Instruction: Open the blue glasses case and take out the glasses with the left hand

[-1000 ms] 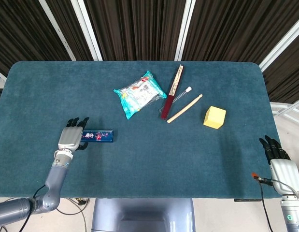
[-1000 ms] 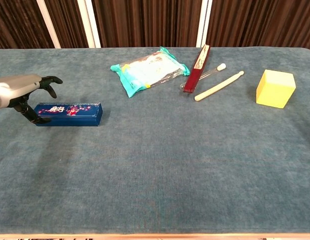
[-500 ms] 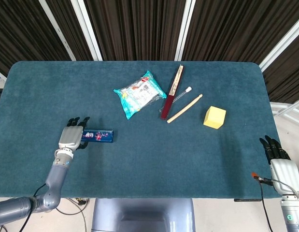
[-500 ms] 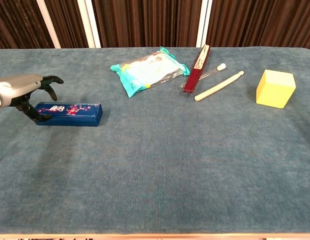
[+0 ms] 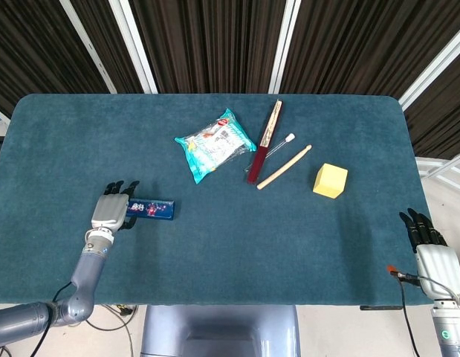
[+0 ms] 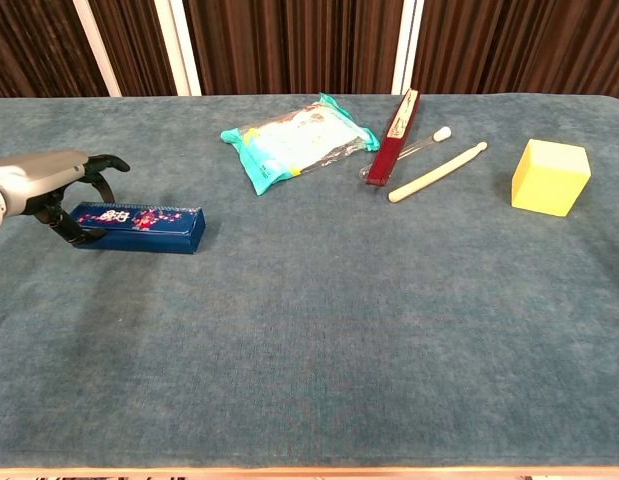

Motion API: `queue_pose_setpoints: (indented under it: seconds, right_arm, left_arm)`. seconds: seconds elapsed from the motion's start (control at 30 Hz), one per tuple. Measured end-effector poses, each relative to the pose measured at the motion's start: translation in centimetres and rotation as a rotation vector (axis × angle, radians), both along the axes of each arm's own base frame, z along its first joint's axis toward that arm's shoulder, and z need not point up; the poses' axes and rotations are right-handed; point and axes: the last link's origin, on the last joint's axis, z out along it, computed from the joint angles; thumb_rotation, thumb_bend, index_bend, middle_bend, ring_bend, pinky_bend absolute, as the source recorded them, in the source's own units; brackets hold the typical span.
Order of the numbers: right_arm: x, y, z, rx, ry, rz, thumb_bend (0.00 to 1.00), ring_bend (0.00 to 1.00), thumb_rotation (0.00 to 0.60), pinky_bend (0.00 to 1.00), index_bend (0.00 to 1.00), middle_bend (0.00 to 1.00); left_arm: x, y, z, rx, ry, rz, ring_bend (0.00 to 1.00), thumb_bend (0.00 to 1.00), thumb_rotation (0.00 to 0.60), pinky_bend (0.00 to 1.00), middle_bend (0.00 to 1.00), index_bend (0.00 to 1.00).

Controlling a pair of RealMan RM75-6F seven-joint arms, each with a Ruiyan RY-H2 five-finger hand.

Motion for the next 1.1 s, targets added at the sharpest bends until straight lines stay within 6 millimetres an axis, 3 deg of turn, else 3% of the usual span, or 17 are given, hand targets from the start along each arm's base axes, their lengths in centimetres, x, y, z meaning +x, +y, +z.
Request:
queue_pose_setpoints:
  seconds: [0.57,1.1]
  right_arm:
    - [0.0,0.0,0.0,0.0,-0.002,-0.003,0.19,0.0,0.6,0.22,0.0,0.0]
    - [-0.2,-0.1,0.0,-0.003,-0.005,-0.017,0.19,0.0,0.6,0.22,0.0,0.0]
  left_arm:
    - [0.1,0.1,0.0,0.007,-0.015,0.001,0.0,0.46,0.6,0.06,0.32,0.12]
    - [1.2,3.2,-0.4,0.053,-0.012,-0.023,0.0,0.46,0.6,0.06,0.29,0.11]
